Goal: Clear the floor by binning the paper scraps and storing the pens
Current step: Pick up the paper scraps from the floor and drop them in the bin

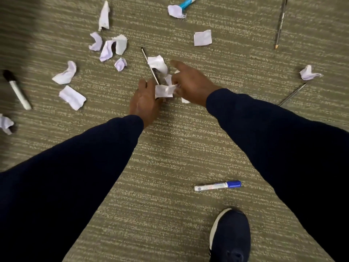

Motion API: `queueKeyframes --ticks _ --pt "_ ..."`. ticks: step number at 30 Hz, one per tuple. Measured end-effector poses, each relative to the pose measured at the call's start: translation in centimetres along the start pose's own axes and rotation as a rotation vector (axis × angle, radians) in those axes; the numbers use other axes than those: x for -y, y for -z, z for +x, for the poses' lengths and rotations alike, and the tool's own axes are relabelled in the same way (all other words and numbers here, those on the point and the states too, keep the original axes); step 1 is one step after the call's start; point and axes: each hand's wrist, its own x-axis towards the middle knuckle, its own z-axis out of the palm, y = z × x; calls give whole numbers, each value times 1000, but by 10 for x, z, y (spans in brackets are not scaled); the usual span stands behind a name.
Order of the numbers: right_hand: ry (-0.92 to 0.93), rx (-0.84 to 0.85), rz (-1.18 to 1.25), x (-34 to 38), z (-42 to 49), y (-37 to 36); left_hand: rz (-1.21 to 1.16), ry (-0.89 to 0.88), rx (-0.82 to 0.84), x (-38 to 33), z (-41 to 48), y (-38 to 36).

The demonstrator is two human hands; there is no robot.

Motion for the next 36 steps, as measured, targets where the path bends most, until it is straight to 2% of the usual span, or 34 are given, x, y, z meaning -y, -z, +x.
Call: queueKeyframes --ticks 5,9,12,15,19,21,25,31,36 --pt "-22 -44 -54 13 -3 -18 15 19 -9 1 -10 -2" --pt "-118 -66 -89 23 -13 -25 -84 8 -22 8 -27 2" --pt "-315 -150 88 34 -27 -30 -190 70 -24 17 -49 10" --pt "-564 -285 441 67 -46 -40 -306 142 -59 35 -76 23" --pt "-816 -331 1000 149 -68 -64 -491 257 -90 62 -117 52" --pt "-854 -307 1230 196 -74 -72 -580 329 -102 78 -141 74" --pt "-870 -261 1531 285 -73 -84 -725 474 -184 121 -194 128" --pt "-806 -32 1648 443 -56 -98 -949 704 -352 219 -289 229" --pt "-742 178 1680 599 -48 -111 -1064 832 -518 310 -403 308"
